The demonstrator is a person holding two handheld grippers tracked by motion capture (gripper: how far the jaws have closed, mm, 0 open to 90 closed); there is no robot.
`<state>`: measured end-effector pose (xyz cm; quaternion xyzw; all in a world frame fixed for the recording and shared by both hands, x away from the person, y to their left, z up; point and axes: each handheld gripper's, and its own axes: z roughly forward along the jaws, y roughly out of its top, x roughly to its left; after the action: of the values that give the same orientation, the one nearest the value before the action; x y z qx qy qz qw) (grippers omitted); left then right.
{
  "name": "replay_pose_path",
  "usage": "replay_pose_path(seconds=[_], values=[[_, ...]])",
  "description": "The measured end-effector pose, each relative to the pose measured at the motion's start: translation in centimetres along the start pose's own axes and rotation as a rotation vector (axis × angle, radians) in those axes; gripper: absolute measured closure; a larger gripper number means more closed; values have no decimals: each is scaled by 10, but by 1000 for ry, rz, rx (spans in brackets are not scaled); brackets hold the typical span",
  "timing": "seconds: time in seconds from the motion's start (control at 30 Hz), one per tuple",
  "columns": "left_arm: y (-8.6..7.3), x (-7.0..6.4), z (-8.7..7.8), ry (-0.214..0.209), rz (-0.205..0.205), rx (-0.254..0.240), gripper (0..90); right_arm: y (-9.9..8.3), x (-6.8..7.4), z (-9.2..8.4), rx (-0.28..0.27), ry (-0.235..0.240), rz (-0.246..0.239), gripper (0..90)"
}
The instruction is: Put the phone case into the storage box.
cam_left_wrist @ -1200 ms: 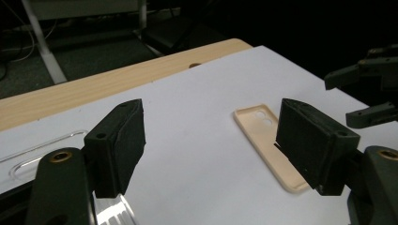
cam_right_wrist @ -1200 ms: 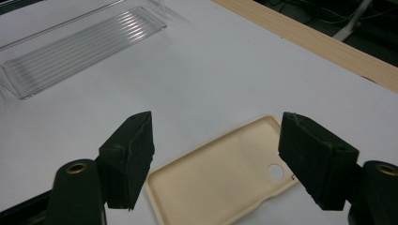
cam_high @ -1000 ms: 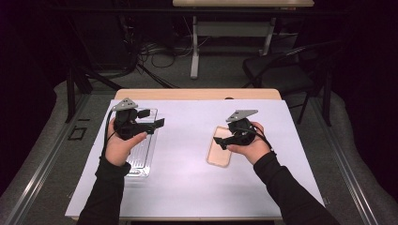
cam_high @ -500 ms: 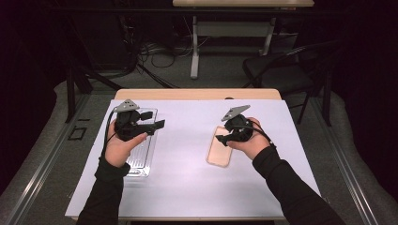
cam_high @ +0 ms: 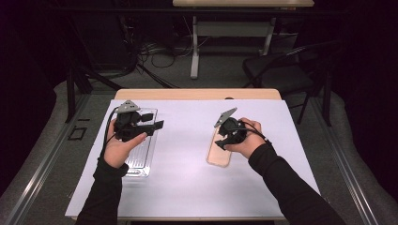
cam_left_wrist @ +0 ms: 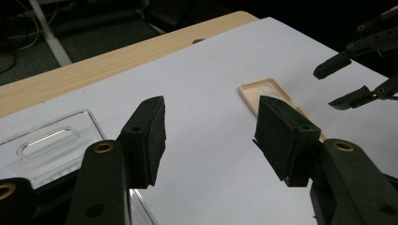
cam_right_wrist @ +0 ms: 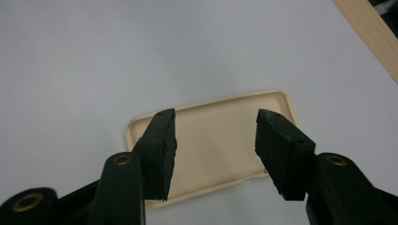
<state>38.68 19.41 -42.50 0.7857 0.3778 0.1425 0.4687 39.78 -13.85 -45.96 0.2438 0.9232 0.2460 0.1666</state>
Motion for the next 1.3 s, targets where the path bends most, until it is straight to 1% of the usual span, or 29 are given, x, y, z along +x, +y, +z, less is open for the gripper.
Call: replay_pose_path(seconds=[0.03, 0.07, 0.13, 0.2, 0.23, 0.27, 0.3, 0.37, 0.4, 0.43, 0.5, 0.6, 0.63, 0.7, 0.73, 0.77, 0.8, 0.83, 0.87, 0.93, 0.97, 1.03, 1.07, 1.13, 1.17, 1.27, 1.3], values=[[0, -1, 0, -5, -10, 4, 432, 2, 2, 2, 32, 0, 8, 482], [0, -1, 0, -5, -10, 4, 432, 2, 2, 2, 32, 0, 8, 482], [0, -2, 0, -11, -13, 11, 432, 4, 3, 4, 62, -10, 12, 478], [0, -2, 0, -13, -10, 9, 432, 4, 3, 4, 66, -12, 16, 481], [0, -3, 1, -15, -10, 16, 432, 5, 2, 6, 84, -7, 27, 509], [0, -3, 1, -13, -8, 17, 432, 5, 2, 6, 84, -7, 27, 509], [-1, -4, 2, -13, -4, 17, 433, 6, 3, 7, 106, -14, 23, 535], [-1, -4, 2, -8, -1, 14, 433, 6, 3, 8, 110, -15, 20, 548], [-1, -5, 2, 6, 7, 8, 433, 6, 3, 9, 120, -17, 13, 570], [-1, -5, 2, 11, 9, 6, 433, 6, 3, 10, 132, -13, 5, 576], [-1, -5, 2, 3, 3, 3, 436, 5, 5, 13, 138, -17, -1, 579], [-1, -5, 1, 11, 4, -4, 436, 5, 6, 15, 138, -13, 7, 566], [-1, -5, 1, 15, 2, -5, 436, 5, 6, 16, 141, -8, 5, 564], [-1, -4, 0, 20, 2, -4, 436, 5, 7, 18, 162, 14, 21, 556], [-1, -5, 0, 22, 3, -5, 436, 4, 7, 20, 157, 13, 10, 556], [-1, -4, 0, 24, 6, -2, 436, 4, 8, 21, 167, 15, 8, 551], [-1, -4, 0, 24, 6, 0, 435, 4, 8, 22, 183, 25, 3, 566], [-1, -4, 1, 25, 5, 0, 433, 4, 9, 23, 210, 37, -24, 606], [-1, -4, 1, 25, 5, 0, 432, 4, 9, 23, 219, 47, -25, 622], [-1, -4, 1, 25, 5, 2, 425, 4, 10, 24, 218, 56, -26, 632], [-1, -4, 1, 25, 5, 3, 425, 4, 10, 24, 214, 62, -29, 654], [-1, -4, 1, 29, 2, 4, 417, 3, 11, 25, 201, 81, -40, 665], [-2, -3, 1, 30, 2, 4, 411, 3, 13, 26, 207, 92, -41, 665], [-2, -3, 1, 32, -2, 5, 411, 3, 13, 27, 209, 96, -41, 663], [-2, -2, 1, 28, -9, 7, 411, 3, 13, 27, 202, 95, -58, 660], [-2, -2, 1, 28, -11, 14, 412, 3, 14, 28, 199, 100, -58, 659], [-2, -2, 1, 26, -11, 15, 412, 2, 14, 29, 205, 102, -48, 663]])
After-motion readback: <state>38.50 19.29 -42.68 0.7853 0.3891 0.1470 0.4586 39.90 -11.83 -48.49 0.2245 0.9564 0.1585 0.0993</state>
